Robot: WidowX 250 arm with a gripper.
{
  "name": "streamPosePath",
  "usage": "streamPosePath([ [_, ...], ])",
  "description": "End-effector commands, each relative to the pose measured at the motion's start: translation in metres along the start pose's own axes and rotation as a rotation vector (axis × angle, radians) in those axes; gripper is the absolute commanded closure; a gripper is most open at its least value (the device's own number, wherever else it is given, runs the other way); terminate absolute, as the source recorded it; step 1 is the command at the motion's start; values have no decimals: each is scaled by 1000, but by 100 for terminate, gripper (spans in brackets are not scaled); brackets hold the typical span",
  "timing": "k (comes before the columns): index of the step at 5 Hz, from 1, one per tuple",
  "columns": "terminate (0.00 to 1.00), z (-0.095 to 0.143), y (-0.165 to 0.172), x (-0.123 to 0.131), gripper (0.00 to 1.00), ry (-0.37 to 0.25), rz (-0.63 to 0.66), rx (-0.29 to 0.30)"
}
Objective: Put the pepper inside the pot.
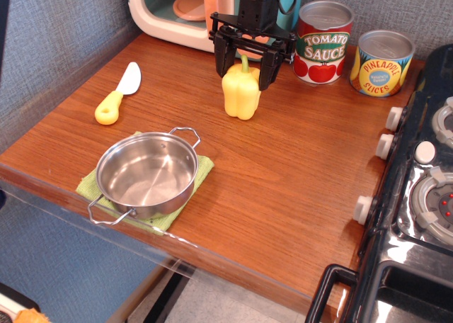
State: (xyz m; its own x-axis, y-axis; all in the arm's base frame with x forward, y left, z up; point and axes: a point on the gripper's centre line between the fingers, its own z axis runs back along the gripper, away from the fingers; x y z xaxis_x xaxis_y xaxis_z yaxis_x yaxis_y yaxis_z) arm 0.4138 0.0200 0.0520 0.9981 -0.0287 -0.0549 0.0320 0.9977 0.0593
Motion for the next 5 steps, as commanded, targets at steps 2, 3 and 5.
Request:
streamPosePath([
  [2,0,81,21,-30,100,-189,-22,-70],
  [3,0,83,33,-70,100,-187,-39,-85],
  [5,0,40,47,-136,100,-64,-76,-8],
])
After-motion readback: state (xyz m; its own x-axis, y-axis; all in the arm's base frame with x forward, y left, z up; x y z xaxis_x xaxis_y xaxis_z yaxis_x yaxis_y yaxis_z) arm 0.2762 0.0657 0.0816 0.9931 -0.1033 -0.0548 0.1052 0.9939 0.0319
